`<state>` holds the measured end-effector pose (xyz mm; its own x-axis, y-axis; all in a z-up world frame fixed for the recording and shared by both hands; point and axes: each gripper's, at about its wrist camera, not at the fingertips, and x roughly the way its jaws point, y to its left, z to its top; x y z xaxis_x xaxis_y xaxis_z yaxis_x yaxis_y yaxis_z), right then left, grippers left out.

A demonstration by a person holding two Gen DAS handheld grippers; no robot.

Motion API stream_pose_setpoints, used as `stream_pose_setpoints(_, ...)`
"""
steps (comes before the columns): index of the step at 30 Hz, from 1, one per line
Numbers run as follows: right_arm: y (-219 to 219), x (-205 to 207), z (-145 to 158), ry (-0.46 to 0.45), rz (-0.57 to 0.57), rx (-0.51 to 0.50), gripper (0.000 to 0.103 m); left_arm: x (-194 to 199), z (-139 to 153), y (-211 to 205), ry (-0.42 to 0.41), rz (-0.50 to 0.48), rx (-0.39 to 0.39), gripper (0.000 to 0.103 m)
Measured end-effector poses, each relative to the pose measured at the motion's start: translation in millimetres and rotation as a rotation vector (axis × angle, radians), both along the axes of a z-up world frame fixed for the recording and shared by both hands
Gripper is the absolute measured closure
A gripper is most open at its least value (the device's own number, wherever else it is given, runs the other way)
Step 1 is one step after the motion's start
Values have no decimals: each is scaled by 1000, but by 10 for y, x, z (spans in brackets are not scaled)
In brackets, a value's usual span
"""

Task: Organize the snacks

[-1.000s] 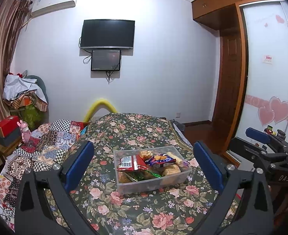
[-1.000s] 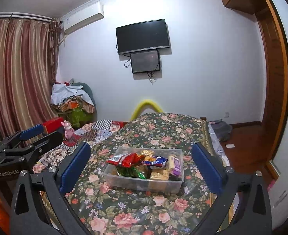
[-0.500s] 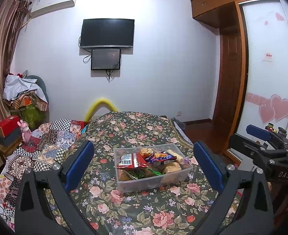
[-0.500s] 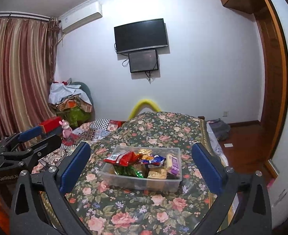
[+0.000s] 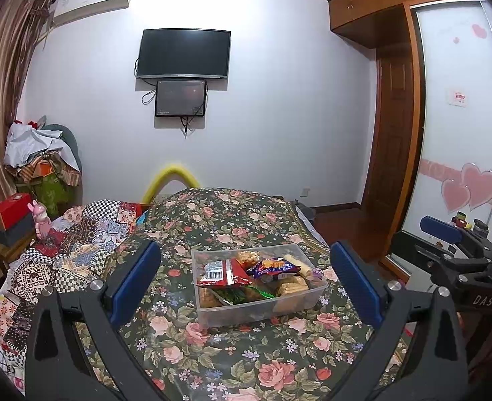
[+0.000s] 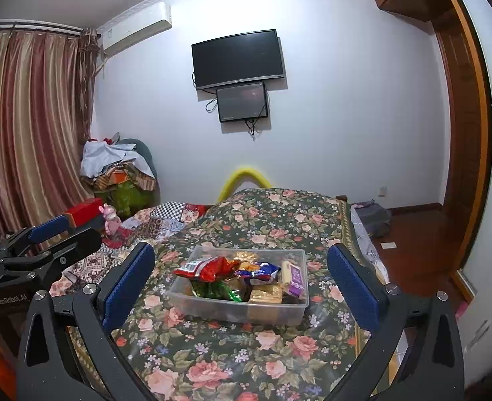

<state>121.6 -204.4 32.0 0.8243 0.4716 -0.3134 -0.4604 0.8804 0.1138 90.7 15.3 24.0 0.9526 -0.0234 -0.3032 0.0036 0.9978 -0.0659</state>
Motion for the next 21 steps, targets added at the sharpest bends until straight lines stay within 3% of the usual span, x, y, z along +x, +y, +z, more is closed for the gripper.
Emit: stream_pose_setpoints(21,0,-1,6,-1,1,3,0,-17,-11,-66,-16,-28,22,0)
